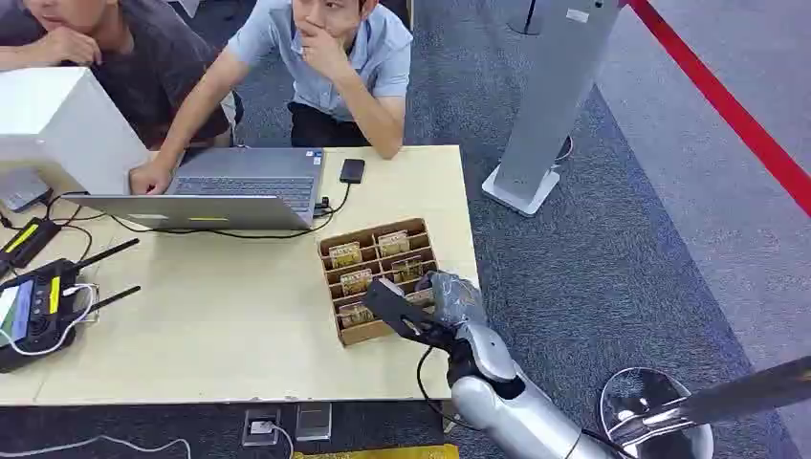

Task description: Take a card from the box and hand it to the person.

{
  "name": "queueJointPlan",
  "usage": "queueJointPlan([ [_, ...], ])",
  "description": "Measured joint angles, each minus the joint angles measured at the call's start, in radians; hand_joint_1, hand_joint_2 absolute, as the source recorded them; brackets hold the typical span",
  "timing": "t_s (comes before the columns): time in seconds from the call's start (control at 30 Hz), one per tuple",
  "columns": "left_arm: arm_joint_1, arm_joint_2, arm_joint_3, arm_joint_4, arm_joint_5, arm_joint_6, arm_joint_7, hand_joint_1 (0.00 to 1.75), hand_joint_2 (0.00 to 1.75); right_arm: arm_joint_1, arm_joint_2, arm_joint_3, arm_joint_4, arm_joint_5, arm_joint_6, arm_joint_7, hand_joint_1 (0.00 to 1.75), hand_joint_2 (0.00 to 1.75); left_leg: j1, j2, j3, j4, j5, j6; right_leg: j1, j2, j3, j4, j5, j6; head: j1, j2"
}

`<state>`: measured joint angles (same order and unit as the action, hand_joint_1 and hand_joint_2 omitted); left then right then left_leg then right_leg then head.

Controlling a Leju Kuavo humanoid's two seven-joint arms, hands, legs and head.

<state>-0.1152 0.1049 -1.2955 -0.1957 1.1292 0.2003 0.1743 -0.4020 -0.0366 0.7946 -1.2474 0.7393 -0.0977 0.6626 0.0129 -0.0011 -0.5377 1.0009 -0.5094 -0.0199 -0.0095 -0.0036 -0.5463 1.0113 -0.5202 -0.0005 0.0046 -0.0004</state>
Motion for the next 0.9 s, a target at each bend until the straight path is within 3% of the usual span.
queueJointPlan([
  [0.1,0.000,0.000,0.000,0.000,0.000,0.000,0.000,0.00,1.75,-0.001,0.000,0.000,0.004,-0.004,-0.001,-0.003,0.96,1.75,0.000,0.000,0.000,0.000,0.000,0.000,0.000,0.000,0.000,0.000,0.000,0.000,0.000,0.000],
  [0.2,0.000,0.000,0.000,0.000,0.000,0.000,0.000,0.00,1.75,-0.002,0.000,0.000,0.004,-0.006,-0.004,-0.004,1.29,1.75,0.000,0.000,0.000,0.000,0.000,0.000,0.000,0.000,0.000,0.000,0.000,0.000,0.000,0.000],
  [0.5,0.000,-0.001,0.000,0.000,-0.002,0.009,-0.002,0.00,1.75,-0.002,0.000,0.001,0.006,0.001,-0.024,-0.019,1.50,1.75,0.000,0.000,0.000,0.000,0.000,0.000,0.000,0.000,0.000,0.000,0.000,0.000,0.000,0.000],
  [0.53,0.000,-0.001,0.000,0.000,-0.002,0.009,-0.003,0.00,1.75,-0.002,0.000,0.001,0.006,0.002,-0.025,-0.021,1.59,1.75,0.000,0.000,0.000,0.000,0.000,0.000,0.000,0.000,0.000,0.000,0.000,0.000,0.000,0.000],
  [0.9,0.000,-0.001,0.000,0.000,0.003,0.035,-0.043,0.00,1.75,-0.001,-0.001,0.001,0.007,0.019,-0.032,-0.033,1.59,1.75,0.000,0.000,0.000,0.000,0.000,0.000,0.000,0.000,0.000,0.000,0.000,0.000,0.000,0.000],
])
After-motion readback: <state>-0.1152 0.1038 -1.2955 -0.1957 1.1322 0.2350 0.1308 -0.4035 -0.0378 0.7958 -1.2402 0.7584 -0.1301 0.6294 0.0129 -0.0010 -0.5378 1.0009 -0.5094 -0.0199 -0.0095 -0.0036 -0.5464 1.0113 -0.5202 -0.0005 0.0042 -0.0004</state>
